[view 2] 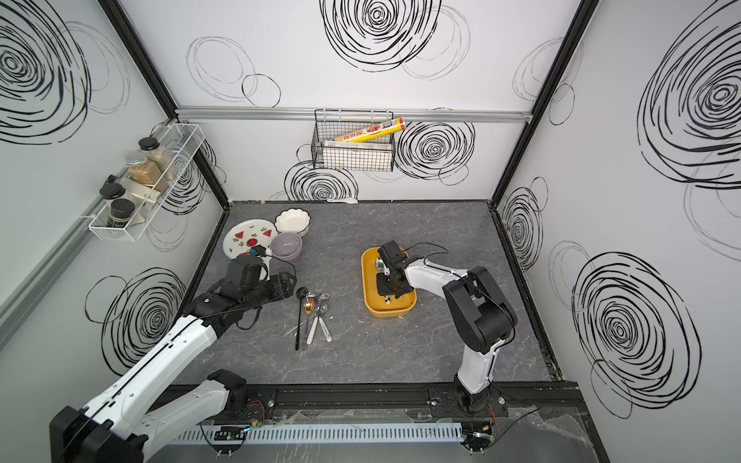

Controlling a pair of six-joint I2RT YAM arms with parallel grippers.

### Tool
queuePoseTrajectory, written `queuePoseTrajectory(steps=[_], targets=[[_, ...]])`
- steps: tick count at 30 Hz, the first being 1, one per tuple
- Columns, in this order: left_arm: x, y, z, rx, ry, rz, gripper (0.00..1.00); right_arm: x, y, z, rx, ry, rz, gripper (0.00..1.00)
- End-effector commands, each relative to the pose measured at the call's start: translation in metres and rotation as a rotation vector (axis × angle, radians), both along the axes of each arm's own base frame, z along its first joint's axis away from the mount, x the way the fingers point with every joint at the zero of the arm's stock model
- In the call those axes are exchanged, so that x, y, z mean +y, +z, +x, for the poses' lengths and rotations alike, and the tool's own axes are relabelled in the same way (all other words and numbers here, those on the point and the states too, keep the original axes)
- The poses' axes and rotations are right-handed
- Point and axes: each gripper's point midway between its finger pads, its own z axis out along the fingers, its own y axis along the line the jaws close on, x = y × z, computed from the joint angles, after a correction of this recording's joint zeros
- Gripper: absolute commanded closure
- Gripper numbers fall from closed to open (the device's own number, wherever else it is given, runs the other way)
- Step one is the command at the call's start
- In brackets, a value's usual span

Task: Put the spoon into the storage box
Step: Place the spoon in the storage box, then pick up the spoon from the center of the board.

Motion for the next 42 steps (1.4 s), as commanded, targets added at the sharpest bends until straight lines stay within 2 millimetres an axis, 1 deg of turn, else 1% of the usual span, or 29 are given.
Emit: queuePoseTrajectory(steps=[1, 4, 7, 10, 13, 16, 20, 22, 24, 27, 31, 35, 40, 42], targets=[[-0.022, -0.022, -0.004, 0.075, -0.002, -0.003, 0.29, -0.001, 0.031, 0.002, -0.075, 0.022, 0.008, 0.53], [-0.045, -0.05, -0.015, 0.139, -0.03, -0.001, 0.31, -0.003, 0.052, 0.004, -0.135, 0.033, 0.017, 0.52], [-0.058, -0.072, -0.024, 0.175, -0.044, 0.025, 0.31, -0.007, 0.071, 0.003, -0.196, 0.035, 0.033, 0.52], [-0.059, -0.097, -0.032, 0.225, -0.037, 0.064, 0.34, -0.013, 0.082, 0.001, -0.245, 0.037, 0.035, 0.51], [-0.056, -0.117, -0.039, 0.265, -0.034, 0.074, 0.38, -0.021, 0.085, 0.001, -0.268, 0.031, 0.02, 0.51], [-0.057, -0.13, -0.046, 0.286, -0.051, 0.073, 0.43, -0.023, 0.085, 0.001, -0.277, 0.023, 0.025, 0.51], [-0.058, -0.137, -0.053, 0.299, -0.072, 0.091, 0.48, -0.021, 0.08, 0.001, -0.262, 0.032, 0.034, 0.51], [-0.053, -0.142, -0.056, 0.311, -0.065, 0.108, 0.49, -0.021, 0.078, 0.001, -0.257, 0.032, 0.034, 0.51], [-0.048, -0.146, -0.059, 0.318, -0.061, 0.128, 0.53, -0.02, 0.078, 0.001, -0.256, 0.033, 0.035, 0.51], [-0.045, -0.149, -0.062, 0.324, -0.061, 0.145, 0.56, -0.019, 0.077, 0.001, -0.256, 0.033, 0.04, 0.51], [-0.042, -0.145, -0.062, 0.317, -0.06, 0.187, 0.59, -0.02, 0.076, 0.001, -0.255, 0.032, 0.038, 0.51], [-0.04, -0.139, -0.061, 0.302, -0.054, 0.262, 0.59, -0.019, 0.075, 0.001, -0.254, 0.035, 0.04, 0.51], [-0.054, -0.125, -0.058, 0.265, -0.08, 0.266, 0.59, -0.019, 0.072, 0.0, -0.248, 0.037, 0.038, 0.52], [-0.058, -0.122, -0.057, 0.261, -0.089, 0.269, 0.59, -0.019, 0.071, -0.001, -0.242, 0.039, 0.04, 0.52]])
